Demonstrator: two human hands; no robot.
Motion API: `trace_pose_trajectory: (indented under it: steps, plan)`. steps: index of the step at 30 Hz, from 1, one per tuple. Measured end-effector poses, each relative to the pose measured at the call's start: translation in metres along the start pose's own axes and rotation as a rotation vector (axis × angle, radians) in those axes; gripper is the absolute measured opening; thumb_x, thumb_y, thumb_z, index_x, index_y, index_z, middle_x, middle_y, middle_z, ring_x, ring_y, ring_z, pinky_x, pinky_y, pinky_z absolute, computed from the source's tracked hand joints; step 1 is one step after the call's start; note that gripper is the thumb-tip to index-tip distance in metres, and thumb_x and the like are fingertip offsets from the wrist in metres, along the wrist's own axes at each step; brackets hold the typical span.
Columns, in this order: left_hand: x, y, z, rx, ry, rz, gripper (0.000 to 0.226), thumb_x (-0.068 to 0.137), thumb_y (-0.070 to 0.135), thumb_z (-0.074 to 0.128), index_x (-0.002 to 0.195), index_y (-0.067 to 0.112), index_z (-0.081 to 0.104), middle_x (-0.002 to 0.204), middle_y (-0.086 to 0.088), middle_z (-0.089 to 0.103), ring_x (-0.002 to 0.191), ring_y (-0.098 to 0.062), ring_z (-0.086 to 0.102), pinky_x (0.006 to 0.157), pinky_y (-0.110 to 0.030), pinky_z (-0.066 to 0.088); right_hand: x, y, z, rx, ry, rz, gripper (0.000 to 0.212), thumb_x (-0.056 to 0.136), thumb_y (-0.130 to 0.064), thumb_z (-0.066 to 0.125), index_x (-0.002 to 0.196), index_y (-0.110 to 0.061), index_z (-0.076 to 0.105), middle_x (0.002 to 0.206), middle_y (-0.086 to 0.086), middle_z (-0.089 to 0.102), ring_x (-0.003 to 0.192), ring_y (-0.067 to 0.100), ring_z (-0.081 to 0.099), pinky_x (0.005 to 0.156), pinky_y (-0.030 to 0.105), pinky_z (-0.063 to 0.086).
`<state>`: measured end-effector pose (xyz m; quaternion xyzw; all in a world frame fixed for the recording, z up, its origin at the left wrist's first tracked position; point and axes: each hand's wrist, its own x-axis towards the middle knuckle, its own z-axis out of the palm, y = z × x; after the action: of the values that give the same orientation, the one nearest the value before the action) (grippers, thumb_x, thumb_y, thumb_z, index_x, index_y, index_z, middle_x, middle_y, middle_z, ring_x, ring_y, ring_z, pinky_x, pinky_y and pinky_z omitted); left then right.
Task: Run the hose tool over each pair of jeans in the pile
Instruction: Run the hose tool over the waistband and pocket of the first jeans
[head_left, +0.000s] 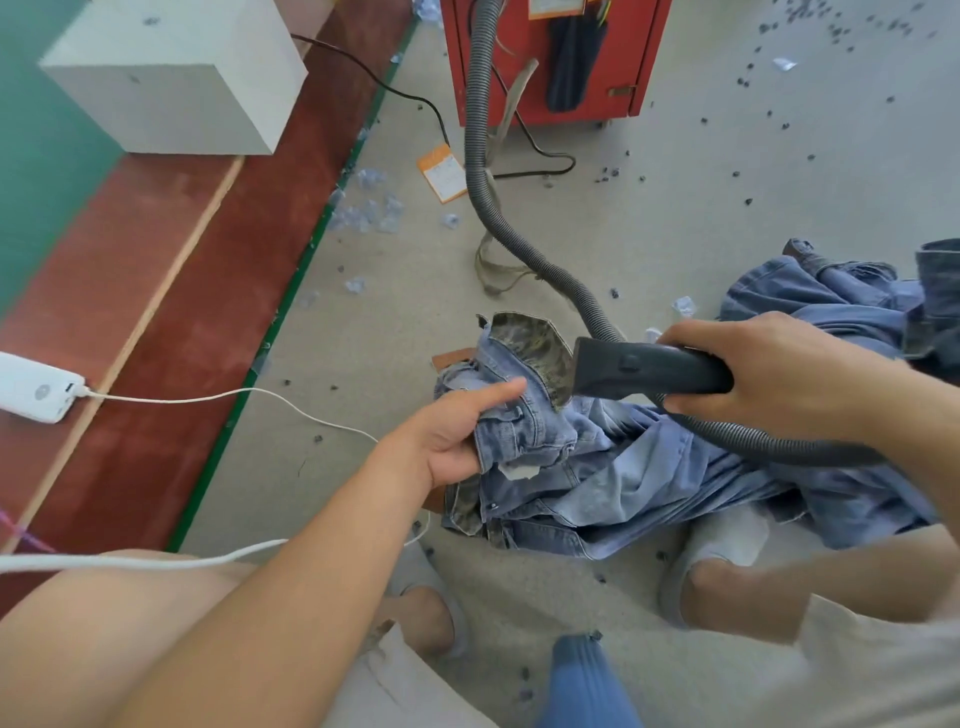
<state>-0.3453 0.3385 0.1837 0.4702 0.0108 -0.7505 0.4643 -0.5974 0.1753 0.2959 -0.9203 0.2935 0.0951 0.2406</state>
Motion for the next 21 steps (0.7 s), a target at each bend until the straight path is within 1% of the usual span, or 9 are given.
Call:
trace_pose_trajectory:
  steps: [2, 4, 6, 8, 10, 11, 16, 19, 21]
  plan:
    - [0.002, 0.000, 0.003, 0.048, 0.066, -0.001, 0.033, 0.097, 0.014, 0.063, 0.126, -0.002, 0.063, 0.130, -0.027, 0.066, 0.107, -0.035, 0.072, 0.092, -0.048, 0.060, -0.002, 0.001, 0.000, -0.068, -0.001, -0.028, 0.034, 0.080, -0.060, 0.059, 0.112, -0.053, 0.053, 0.069, -0.018, 0.063, 0.064, 0.002, 0.059, 0.057, 0.028, 0.048]
    - [0.004, 0.003, 0.005, 0.052, 0.099, 0.013, 0.034, 0.103, 0.013, 0.057, 0.132, -0.004, 0.059, 0.132, -0.027, 0.065, 0.114, -0.037, 0.068, 0.096, -0.048, 0.059, -0.003, 0.002, -0.002, -0.144, 0.020, -0.056, 0.035, 0.080, -0.059, 0.055, 0.115, -0.056, 0.050, 0.069, -0.018, 0.061, 0.062, 0.002, 0.057, 0.054, 0.032, 0.050]
    - [0.004, 0.007, 0.005, 0.038, 0.114, 0.027, 0.038, 0.104, 0.014, 0.055, 0.137, -0.005, 0.057, 0.133, -0.027, 0.065, 0.120, -0.038, 0.065, 0.098, -0.049, 0.057, -0.005, 0.001, -0.003, -0.229, 0.044, -0.097, 0.036, 0.082, -0.056, 0.055, 0.117, -0.057, 0.049, 0.079, -0.020, 0.062, 0.068, 0.006, 0.059, 0.053, 0.033, 0.050]
    - [0.003, 0.010, 0.004, 0.047, 0.109, 0.036, 0.040, 0.104, 0.015, 0.055, 0.138, -0.005, 0.056, 0.133, -0.027, 0.065, 0.123, -0.039, 0.064, 0.098, -0.050, 0.056, -0.005, -0.001, -0.001, -0.338, 0.050, -0.117, 0.035, 0.086, -0.052, 0.056, 0.120, -0.055, 0.047, 0.091, -0.021, 0.063, 0.076, 0.011, 0.061, 0.049, 0.029, 0.043]
    - [0.003, 0.010, 0.004, 0.066, 0.103, 0.038, 0.040, 0.104, 0.016, 0.055, 0.138, -0.005, 0.056, 0.132, -0.027, 0.065, 0.122, -0.039, 0.065, 0.095, -0.050, 0.058, 0.000, -0.005, 0.004, -0.449, 0.037, -0.099, 0.031, 0.092, -0.047, 0.056, 0.120, -0.051, 0.044, 0.094, -0.020, 0.061, 0.078, 0.012, 0.061, 0.046, 0.024, 0.030]
    - [0.003, 0.010, 0.004, 0.073, 0.101, 0.038, 0.040, 0.103, 0.016, 0.056, 0.137, -0.005, 0.056, 0.132, -0.027, 0.065, 0.121, -0.040, 0.065, 0.093, -0.049, 0.059, 0.003, -0.007, 0.007, -0.479, 0.017, -0.092, 0.029, 0.094, -0.044, 0.056, 0.120, -0.049, 0.043, 0.095, -0.020, 0.060, 0.078, 0.011, 0.061, 0.046, 0.024, 0.029]
    - [0.003, 0.011, 0.000, 0.108, 0.097, 0.034, 0.039, 0.103, 0.016, 0.056, 0.135, -0.006, 0.058, 0.130, -0.029, 0.065, 0.122, -0.042, 0.065, 0.095, -0.052, 0.058, 0.007, -0.014, 0.014, -0.350, -0.056, -0.118, 0.038, 0.088, -0.038, 0.059, 0.122, -0.050, 0.045, 0.100, -0.022, 0.063, 0.084, 0.012, 0.063, 0.057, 0.032, 0.048]
    - [0.002, 0.011, 0.003, 0.113, 0.081, 0.042, 0.033, 0.103, 0.015, 0.055, 0.129, -0.004, 0.063, 0.128, -0.027, 0.067, 0.116, -0.040, 0.068, 0.091, -0.051, 0.059, 0.005, -0.013, 0.009, -0.198, -0.020, -0.104, 0.042, 0.086, -0.040, 0.061, 0.123, -0.054, 0.048, 0.090, -0.021, 0.063, 0.079, 0.013, 0.061, 0.064, 0.039, 0.054]
    - [0.001, 0.012, 0.005, 0.103, 0.073, 0.048, 0.033, 0.104, 0.015, 0.054, 0.131, -0.003, 0.062, 0.128, -0.027, 0.067, 0.115, -0.040, 0.069, 0.090, -0.051, 0.060, 0.006, -0.006, 0.003, -0.156, 0.032, -0.068, 0.040, 0.088, -0.039, 0.064, 0.121, -0.055, 0.049, 0.082, -0.018, 0.062, 0.073, 0.014, 0.062, 0.063, 0.041, 0.055]
